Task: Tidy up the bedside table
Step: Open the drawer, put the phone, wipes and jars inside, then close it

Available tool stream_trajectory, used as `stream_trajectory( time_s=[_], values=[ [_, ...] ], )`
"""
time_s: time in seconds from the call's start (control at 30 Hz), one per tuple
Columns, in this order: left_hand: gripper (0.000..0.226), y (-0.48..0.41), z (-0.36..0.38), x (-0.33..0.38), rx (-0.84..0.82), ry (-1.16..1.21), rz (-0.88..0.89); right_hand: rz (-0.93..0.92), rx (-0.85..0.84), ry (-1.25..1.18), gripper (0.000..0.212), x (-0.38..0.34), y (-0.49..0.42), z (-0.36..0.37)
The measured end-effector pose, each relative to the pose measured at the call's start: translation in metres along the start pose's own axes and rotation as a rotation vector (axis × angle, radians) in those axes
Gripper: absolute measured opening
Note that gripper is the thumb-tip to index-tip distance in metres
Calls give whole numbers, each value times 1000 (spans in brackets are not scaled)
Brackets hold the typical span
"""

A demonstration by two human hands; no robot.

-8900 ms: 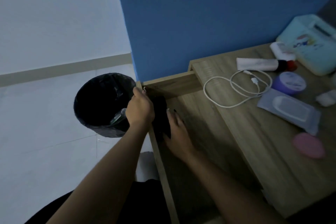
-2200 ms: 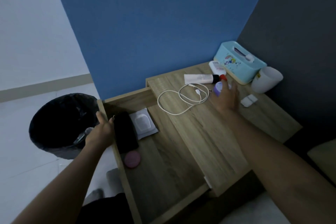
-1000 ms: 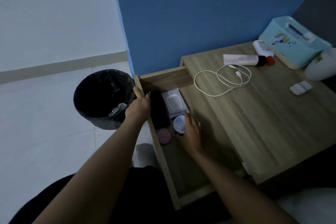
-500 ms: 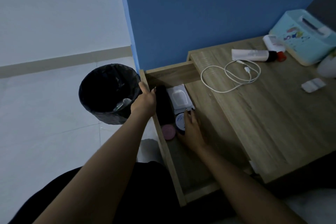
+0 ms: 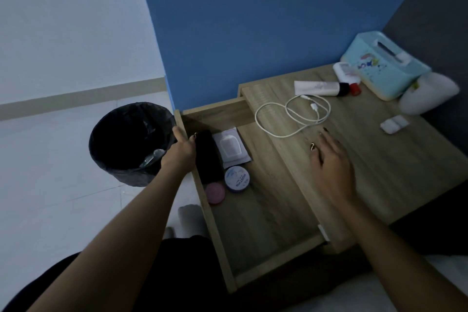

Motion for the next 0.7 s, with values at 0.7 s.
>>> stream_trajectory(
  time_s=[0.7],
  values=[
    [55, -15, 19, 4, 80, 518, -136, -41, -105, 231, 52, 0, -6, 10]
  ],
)
Point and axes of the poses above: each hand's wrist, its own y-axis away from the middle knuckle, its own z-axis out of the palm, x = y × z, the point moved 1 cm from there along -y, towards the middle knuckle, and after that the axes turned 12 degrees about z, right-handed, at the moved point
